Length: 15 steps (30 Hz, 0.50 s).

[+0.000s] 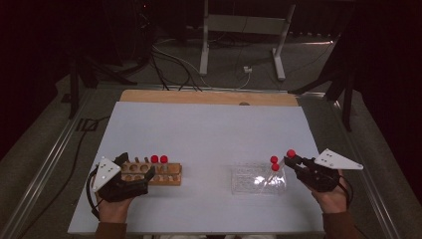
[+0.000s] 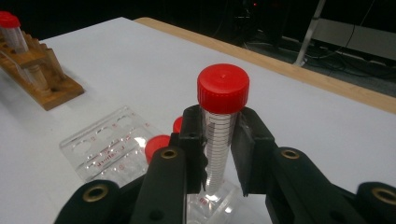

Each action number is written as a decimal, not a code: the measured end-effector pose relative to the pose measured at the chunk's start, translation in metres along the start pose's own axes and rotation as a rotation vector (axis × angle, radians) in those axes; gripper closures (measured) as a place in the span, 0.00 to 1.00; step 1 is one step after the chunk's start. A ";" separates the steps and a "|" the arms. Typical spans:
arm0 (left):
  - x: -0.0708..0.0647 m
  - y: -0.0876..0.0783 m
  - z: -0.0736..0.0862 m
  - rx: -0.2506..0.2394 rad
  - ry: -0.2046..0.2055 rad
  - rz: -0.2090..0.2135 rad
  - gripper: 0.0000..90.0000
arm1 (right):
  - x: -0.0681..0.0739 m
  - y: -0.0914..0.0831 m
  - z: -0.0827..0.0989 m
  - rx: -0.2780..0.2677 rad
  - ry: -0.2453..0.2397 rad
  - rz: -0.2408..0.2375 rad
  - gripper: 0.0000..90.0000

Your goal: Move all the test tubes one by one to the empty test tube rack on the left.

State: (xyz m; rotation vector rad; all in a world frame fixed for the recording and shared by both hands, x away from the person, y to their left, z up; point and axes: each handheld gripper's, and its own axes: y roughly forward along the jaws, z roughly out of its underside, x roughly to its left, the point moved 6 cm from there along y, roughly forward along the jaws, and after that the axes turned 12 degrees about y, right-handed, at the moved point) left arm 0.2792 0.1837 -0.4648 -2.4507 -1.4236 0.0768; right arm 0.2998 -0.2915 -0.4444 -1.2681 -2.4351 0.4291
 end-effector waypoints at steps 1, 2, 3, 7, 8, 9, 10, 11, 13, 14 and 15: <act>0.000 0.000 0.000 0.000 0.000 0.001 0.01 | 0.000 -0.001 -0.002 0.000 -0.001 0.001 0.83; 0.000 0.000 0.000 0.000 0.000 0.001 0.01 | 0.000 -0.001 -0.003 -0.002 -0.003 0.001 0.83; 0.000 0.000 0.000 -0.002 -0.002 0.000 0.01 | 0.001 -0.002 -0.004 -0.002 -0.001 0.001 0.83; 0.000 -0.001 -0.001 -0.004 0.001 -0.002 0.01 | 0.000 -0.003 -0.009 -0.008 0.001 0.002 0.83; 0.000 -0.001 -0.001 -0.006 0.001 -0.002 0.01 | 0.000 -0.002 -0.011 -0.010 0.003 0.000 0.83; 0.000 -0.001 -0.002 -0.006 0.001 -0.002 0.01 | 0.000 -0.002 -0.012 -0.012 0.003 0.001 0.83; 0.000 -0.001 -0.002 -0.007 0.000 -0.003 0.01 | 0.000 -0.002 -0.014 -0.014 0.005 0.003 0.83; 0.000 -0.001 -0.002 -0.009 -0.001 -0.003 0.01 | 0.000 -0.001 -0.015 -0.014 0.005 0.005 0.83; 0.000 -0.001 -0.002 -0.009 0.000 -0.002 0.01 | 0.000 0.000 -0.019 -0.017 0.007 0.010 0.83; 0.000 -0.001 -0.003 -0.009 0.000 -0.001 0.01 | -0.001 0.001 -0.020 -0.020 0.006 0.011 0.83; 0.000 -0.001 -0.003 -0.010 -0.001 -0.001 0.01 | -0.001 0.002 -0.022 -0.021 0.007 0.016 0.83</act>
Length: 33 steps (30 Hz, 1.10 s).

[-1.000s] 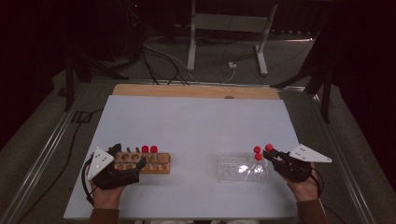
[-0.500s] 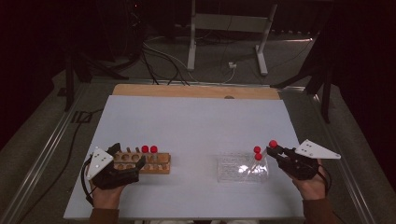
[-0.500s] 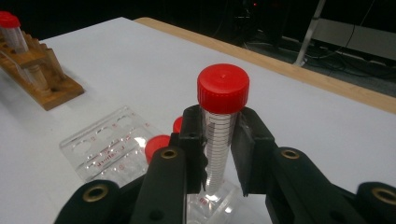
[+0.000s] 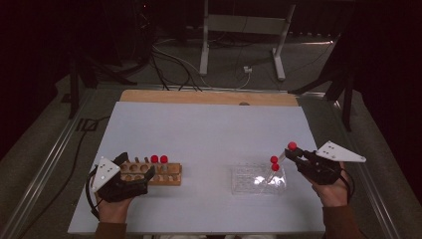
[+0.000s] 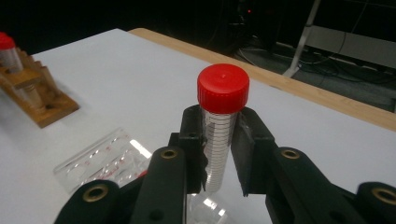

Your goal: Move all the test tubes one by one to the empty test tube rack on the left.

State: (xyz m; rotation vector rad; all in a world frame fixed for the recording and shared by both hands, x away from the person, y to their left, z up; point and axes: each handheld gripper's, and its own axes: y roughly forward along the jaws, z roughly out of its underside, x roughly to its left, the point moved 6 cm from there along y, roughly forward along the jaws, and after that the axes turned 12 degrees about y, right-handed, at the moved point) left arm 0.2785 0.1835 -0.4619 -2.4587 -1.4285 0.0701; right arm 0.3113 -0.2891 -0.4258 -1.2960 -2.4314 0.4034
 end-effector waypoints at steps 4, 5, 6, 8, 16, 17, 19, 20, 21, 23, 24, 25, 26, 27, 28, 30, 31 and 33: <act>-0.001 0.000 -0.001 -0.002 0.001 0.002 0.01 | 0.001 0.004 -0.007 -0.011 0.002 0.006 0.83; -0.001 0.000 -0.002 -0.003 0.000 0.002 0.01 | 0.002 0.005 -0.009 -0.015 0.001 0.007 0.83; -0.001 0.000 -0.003 -0.003 0.005 0.004 0.01 | 0.002 0.006 -0.011 -0.018 0.000 0.007 0.83; -0.001 0.000 -0.004 -0.007 0.004 0.002 0.01 | 0.004 0.008 -0.015 -0.026 0.001 0.004 0.83; -0.002 -0.001 -0.011 -0.015 0.015 0.005 0.01 | 0.021 0.020 -0.028 -0.032 -0.011 -0.023 0.83; -0.003 -0.001 -0.013 -0.017 0.015 0.006 0.01 | 0.024 0.021 -0.029 -0.031 -0.013 -0.027 0.83; -0.004 -0.001 -0.015 -0.015 0.019 0.005 0.01 | 0.029 0.025 -0.030 -0.028 -0.017 -0.037 0.83; -0.004 0.000 -0.016 -0.016 0.019 0.007 0.01 | 0.031 0.027 -0.030 -0.024 -0.018 -0.040 0.83; -0.005 0.000 -0.017 -0.015 0.021 0.009 0.01 | 0.034 0.029 -0.030 -0.021 -0.017 -0.044 0.83; -0.007 0.002 -0.020 -0.016 0.025 0.010 0.01 | 0.039 0.033 -0.029 -0.017 -0.016 -0.058 0.83; -0.009 0.002 -0.021 -0.016 0.026 0.014 0.01 | 0.042 0.035 -0.029 -0.013 -0.018 -0.061 0.83; -0.010 0.003 -0.022 -0.016 0.027 0.016 0.01 | 0.045 0.037 -0.029 -0.009 -0.019 -0.066 0.83; -0.011 0.004 -0.023 -0.017 0.029 0.018 0.01 | 0.048 0.039 -0.029 -0.006 -0.022 -0.071 0.83; -0.013 0.005 -0.024 -0.017 0.030 0.021 0.01 | 0.051 0.041 -0.028 -0.002 -0.024 -0.077 0.83; -0.015 0.007 -0.025 -0.015 0.033 0.025 0.01 | 0.054 0.042 -0.028 0.001 -0.026 -0.081 0.83; -0.018 0.009 -0.028 -0.017 0.038 0.033 0.01 | 0.060 0.045 -0.029 0.004 -0.031 -0.094 0.83; -0.020 0.010 -0.029 -0.018 0.042 0.037 0.01 | 0.063 0.046 -0.029 0.007 -0.034 -0.097 0.83; -0.025 0.011 -0.031 -0.021 0.047 0.046 0.01 | 0.068 0.048 -0.029 0.013 -0.041 -0.107 0.83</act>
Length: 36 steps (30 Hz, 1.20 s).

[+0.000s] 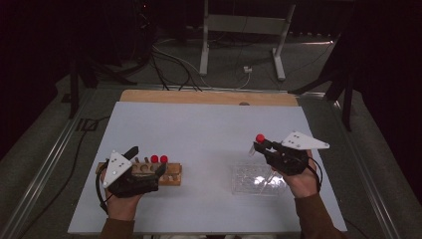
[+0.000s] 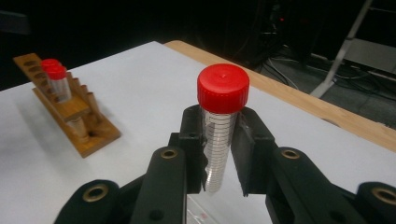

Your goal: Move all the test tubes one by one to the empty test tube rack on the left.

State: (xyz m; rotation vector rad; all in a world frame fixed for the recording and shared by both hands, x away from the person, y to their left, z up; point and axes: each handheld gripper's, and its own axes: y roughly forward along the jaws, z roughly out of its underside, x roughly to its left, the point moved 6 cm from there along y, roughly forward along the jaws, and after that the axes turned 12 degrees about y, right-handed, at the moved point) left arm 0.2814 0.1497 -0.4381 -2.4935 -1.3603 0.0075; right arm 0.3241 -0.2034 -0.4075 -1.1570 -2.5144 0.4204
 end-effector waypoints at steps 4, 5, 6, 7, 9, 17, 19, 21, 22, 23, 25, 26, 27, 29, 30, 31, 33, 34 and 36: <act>-0.007 0.003 -0.005 -0.006 0.015 0.011 0.01 | 0.010 0.004 -0.001 0.005 -0.010 -0.022 0.83; -0.009 0.004 -0.006 -0.008 0.017 0.014 0.01 | 0.012 0.005 -0.001 0.008 -0.012 -0.025 0.83; -0.010 0.005 -0.008 -0.009 0.021 0.018 0.01 | 0.014 0.006 -0.001 0.011 -0.014 -0.028 0.83; -0.011 0.006 -0.009 -0.012 0.021 0.019 0.01 | 0.017 0.007 -0.001 0.014 -0.016 -0.033 0.83; -0.015 0.008 -0.012 -0.017 0.024 0.029 0.02 | 0.021 0.010 0.000 0.020 -0.021 -0.042 0.83; -0.039 0.022 -0.018 -0.014 0.052 0.086 0.03 | 0.038 0.023 0.003 0.043 -0.032 -0.083 0.83; -0.047 0.027 -0.019 -0.009 0.061 0.102 0.03 | 0.042 0.025 0.004 0.048 -0.036 -0.091 0.83; -0.055 0.031 -0.018 -0.005 0.066 0.119 0.04 | 0.046 0.027 0.005 0.051 -0.037 -0.103 0.83; -0.059 0.034 -0.018 -0.001 0.070 0.128 0.05 | 0.048 0.028 0.005 0.051 -0.037 -0.108 0.83; -0.059 0.034 -0.018 -0.001 0.070 0.128 0.05 | 0.050 0.029 0.005 0.053 -0.034 -0.113 0.83; -0.072 0.042 -0.015 0.009 0.075 0.155 0.06 | 0.054 0.031 0.006 0.057 -0.038 -0.123 0.83; -0.076 0.045 -0.014 0.015 0.078 0.164 0.06 | 0.056 0.032 0.006 0.060 -0.039 -0.128 0.83; -0.079 0.048 -0.013 0.020 0.082 0.171 0.06 | 0.058 0.033 0.007 0.062 -0.040 -0.135 0.83; -0.087 0.053 -0.014 0.026 0.090 0.188 0.07 | 0.062 0.036 0.008 0.068 -0.042 -0.143 0.83; -0.090 0.055 -0.014 0.028 0.096 0.193 0.07 | 0.064 0.037 0.009 0.069 -0.042 -0.148 0.83; -0.093 0.057 -0.015 0.032 0.100 0.200 0.08 | 0.066 0.038 0.009 0.071 -0.043 -0.153 0.83; -0.096 0.060 -0.015 0.033 0.102 0.205 0.09 | 0.069 0.039 0.010 0.071 -0.041 -0.163 0.83; -0.100 0.063 -0.016 0.035 0.103 0.212 0.09 | 0.071 0.040 0.011 0.072 -0.040 -0.170 0.83; -0.106 0.068 -0.016 0.038 0.109 0.221 0.12 | 0.074 0.042 0.013 0.075 -0.039 -0.177 0.83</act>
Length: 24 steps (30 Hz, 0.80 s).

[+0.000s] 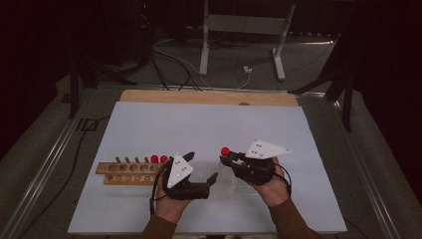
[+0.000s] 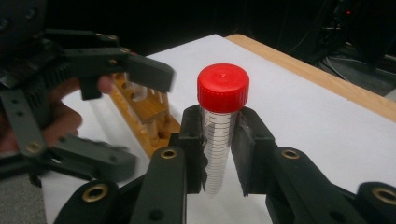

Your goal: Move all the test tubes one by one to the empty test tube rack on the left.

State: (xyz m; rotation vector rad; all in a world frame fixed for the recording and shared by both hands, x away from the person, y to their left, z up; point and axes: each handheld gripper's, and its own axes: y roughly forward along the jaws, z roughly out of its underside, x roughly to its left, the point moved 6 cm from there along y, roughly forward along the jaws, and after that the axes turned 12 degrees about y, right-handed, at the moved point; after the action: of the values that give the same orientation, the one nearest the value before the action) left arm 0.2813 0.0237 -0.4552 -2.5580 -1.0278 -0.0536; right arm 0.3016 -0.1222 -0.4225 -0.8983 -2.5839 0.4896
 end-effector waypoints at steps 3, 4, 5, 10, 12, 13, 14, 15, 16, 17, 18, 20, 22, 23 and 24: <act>-0.005 0.006 -0.001 0.005 0.013 0.015 0.20 | 0.002 0.003 0.002 0.006 0.004 -0.008 0.83; -0.007 0.007 -0.001 0.005 0.021 0.019 0.25 | 0.003 0.003 0.003 0.006 0.005 -0.013 0.83; -0.008 0.008 -0.001 0.011 0.033 0.026 0.31 | 0.003 0.004 0.003 0.010 0.005 -0.017 0.83; -0.013 0.013 -0.001 0.026 0.052 0.043 0.55 | 0.006 0.005 0.004 0.013 0.010 -0.033 0.83; -0.014 0.014 0.000 0.032 0.047 0.049 0.63 | 0.007 0.006 0.004 0.013 0.010 -0.040 0.83; -0.014 0.014 0.000 0.032 0.047 0.049 0.66 | 0.007 0.006 0.004 0.013 0.010 -0.040 0.83; -0.014 0.015 0.000 0.034 0.046 0.062 0.69 | 0.008 0.006 0.005 0.017 0.009 -0.045 0.83; -0.015 0.015 0.000 0.033 0.045 0.067 0.72 | 0.008 0.006 0.005 0.018 0.009 -0.046 0.83; -0.015 0.015 0.000 0.031 0.046 0.072 0.74 | 0.009 0.007 0.005 0.020 0.009 -0.051 0.83; -0.015 0.015 0.000 0.032 0.045 0.074 0.77 | 0.009 0.008 0.005 0.023 0.007 -0.051 0.83; -0.015 0.015 0.000 0.034 0.049 0.075 0.79 | 0.009 0.008 0.006 0.028 0.006 -0.053 0.83; -0.015 0.015 0.001 0.035 0.046 0.078 0.83 | 0.010 0.008 0.006 0.029 0.005 -0.055 0.83; -0.014 0.015 0.001 0.036 0.042 0.084 0.84 | 0.010 0.008 0.006 0.031 0.005 -0.055 0.83; -0.014 0.015 0.001 0.036 0.043 0.084 0.84 | 0.009 0.008 0.006 0.032 0.005 -0.056 0.83; -0.014 0.015 0.001 0.036 0.043 0.086 0.84 | 0.009 0.008 0.006 0.032 0.004 -0.057 0.82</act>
State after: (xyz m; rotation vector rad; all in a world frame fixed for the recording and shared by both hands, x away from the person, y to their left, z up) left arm 0.2808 0.0051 -0.4636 -2.5541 -0.8935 -0.0666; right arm 0.2963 -0.1115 -0.4294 -0.8116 -2.5824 0.5115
